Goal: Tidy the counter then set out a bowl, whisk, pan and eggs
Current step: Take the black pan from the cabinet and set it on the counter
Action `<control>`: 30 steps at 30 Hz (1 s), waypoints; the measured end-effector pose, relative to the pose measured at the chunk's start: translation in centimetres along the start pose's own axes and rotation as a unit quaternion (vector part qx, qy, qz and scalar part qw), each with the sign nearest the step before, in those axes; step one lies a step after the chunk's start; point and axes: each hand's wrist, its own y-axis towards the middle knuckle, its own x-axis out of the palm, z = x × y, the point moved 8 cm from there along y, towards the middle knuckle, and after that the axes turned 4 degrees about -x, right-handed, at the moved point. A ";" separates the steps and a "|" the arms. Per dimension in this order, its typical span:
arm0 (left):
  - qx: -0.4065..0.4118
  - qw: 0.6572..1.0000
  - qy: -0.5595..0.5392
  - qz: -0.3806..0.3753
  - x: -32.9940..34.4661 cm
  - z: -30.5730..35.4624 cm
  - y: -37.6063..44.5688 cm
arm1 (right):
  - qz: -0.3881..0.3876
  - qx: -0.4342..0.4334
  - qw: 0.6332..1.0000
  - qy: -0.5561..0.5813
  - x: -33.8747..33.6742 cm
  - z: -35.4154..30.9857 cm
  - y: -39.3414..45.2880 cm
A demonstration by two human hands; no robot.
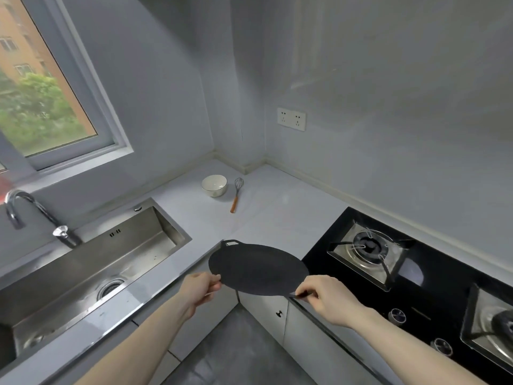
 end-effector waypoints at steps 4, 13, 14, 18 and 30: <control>0.002 1.000 0.018 -0.008 -0.9 1.6 4.2 | -0.011 0.019 1.000 0.005 0.6 0.1 3.9; -0.023 0.995 0.086 -0.045 -2.1 5.1 15.2 | -0.008 0.124 0.992 0.010 3.6 1.4 11.3; -0.023 0.994 0.096 -0.051 -2.3 5.5 16.5 | -0.006 0.140 0.990 0.015 4.1 1.6 12.1; -0.039 0.987 0.140 -0.065 -2.2 5.7 20.3 | -0.004 0.192 0.981 0.023 5.9 1.5 14.3; -0.045 0.923 0.354 -0.144 3.5 5.2 24.9 | -0.036 0.306 0.951 0.024 8.9 5.3 16.9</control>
